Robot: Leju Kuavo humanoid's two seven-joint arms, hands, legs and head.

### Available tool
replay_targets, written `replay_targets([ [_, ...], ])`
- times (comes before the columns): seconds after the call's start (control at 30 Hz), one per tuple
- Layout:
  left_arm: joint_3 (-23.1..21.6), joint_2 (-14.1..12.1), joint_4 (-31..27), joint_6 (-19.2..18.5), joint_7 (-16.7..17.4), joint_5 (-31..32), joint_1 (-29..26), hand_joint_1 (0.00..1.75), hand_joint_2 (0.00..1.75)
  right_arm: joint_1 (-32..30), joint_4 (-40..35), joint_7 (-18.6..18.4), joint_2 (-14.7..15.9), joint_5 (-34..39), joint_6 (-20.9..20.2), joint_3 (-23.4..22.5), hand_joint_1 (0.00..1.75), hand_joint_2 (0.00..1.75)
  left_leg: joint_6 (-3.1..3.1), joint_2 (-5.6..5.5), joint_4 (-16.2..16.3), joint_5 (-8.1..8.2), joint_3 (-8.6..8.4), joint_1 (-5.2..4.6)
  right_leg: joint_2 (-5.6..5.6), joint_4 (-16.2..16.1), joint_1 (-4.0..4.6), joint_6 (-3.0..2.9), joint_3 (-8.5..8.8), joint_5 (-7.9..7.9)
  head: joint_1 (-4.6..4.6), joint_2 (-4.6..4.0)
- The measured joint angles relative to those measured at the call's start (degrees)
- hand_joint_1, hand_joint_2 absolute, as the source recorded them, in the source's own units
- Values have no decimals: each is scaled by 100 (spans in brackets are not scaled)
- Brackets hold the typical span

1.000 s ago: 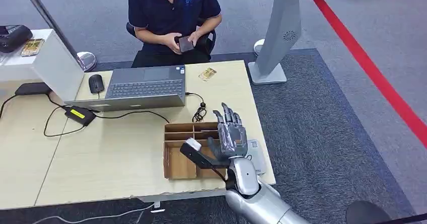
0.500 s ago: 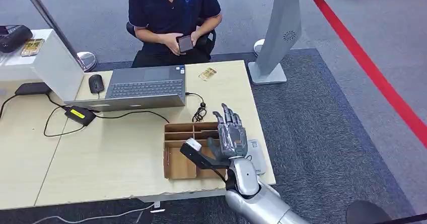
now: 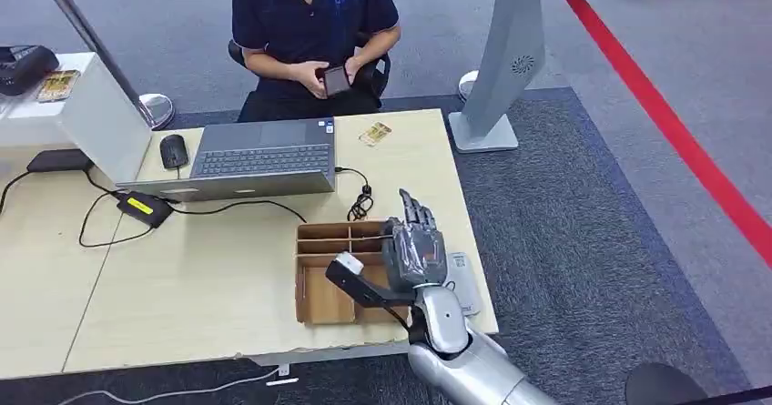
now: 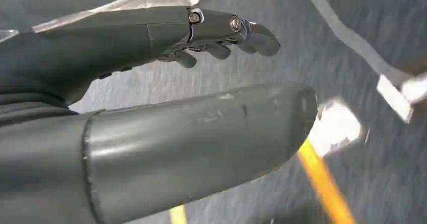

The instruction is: Pass the card to the sensor for recognition and then transmit it.

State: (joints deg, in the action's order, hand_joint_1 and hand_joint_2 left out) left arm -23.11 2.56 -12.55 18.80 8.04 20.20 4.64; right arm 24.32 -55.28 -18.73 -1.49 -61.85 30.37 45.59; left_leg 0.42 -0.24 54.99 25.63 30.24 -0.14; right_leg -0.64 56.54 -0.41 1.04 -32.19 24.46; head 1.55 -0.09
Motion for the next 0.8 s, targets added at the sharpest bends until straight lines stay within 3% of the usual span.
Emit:
replay_targets([
  [0.03, 24, -42, 0, -62, -15, -11, -7, 0, 0, 15, 0, 11, 0, 0, -40, 0, 175, 175, 0, 1, 0, 0, -1, 0, -1, 0, 1, 0, 0, 0, 2, 0],
  [0.07, 22, -55, 0, 187, 6, 273, -19, 0, 0, 18, 0, 24, 0, 11, -21, 0, 175, 175, 0, 1, 0, 0, -1, 2, -1, -1, 2, 0, 0, 0, 2, 0],
  [0.1, -10, -53, 0, 567, 72, 625, -23, 0, 0, 16, 0, 26, 0, 17, 10, 0, 175, 175, 0, 0, 0, 0, -1, 2, -1, -1, 3, 0, -1, 0, 4, 0],
  [0.17, -83, -15, -2, 1789, 280, 1332, -4, 0, 0, 8, 0, 24, 0, 13, 52, 0, 175, 175, 0, -1, 0, 0, -1, 1, 0, -1, 0, 0, 0, 0, 2, 0],
  [0.2, -98, 0, -2, 2032, 334, 1447, 11, 0, 0, 4, -2, 22, 0, 4, 65, 0, 175, 175, 0, -1, 0, 0, -2, 1, 0, -1, 0, 0, 1, 0, -2, 0],
  [0.6, -256, 76, -7, 2047, 343, 1455, 26, 0, 0, -66, -92, 0, 48, -90, 360, -4, 175, 175, -1, 1, 0, 2, 0, 1, -1, -3, 1, 0, -1, 0, 2, 0],
  [0.8, -301, 76, -7, 2047, 334, 1412, 1, 0, 0, -177, -702, -230, 242, -510, 508, -148, 175, 175, -1, 2, 1, 1, -1, 1, -1, -3, 1, 0, -1, 0, 2, 0],
])
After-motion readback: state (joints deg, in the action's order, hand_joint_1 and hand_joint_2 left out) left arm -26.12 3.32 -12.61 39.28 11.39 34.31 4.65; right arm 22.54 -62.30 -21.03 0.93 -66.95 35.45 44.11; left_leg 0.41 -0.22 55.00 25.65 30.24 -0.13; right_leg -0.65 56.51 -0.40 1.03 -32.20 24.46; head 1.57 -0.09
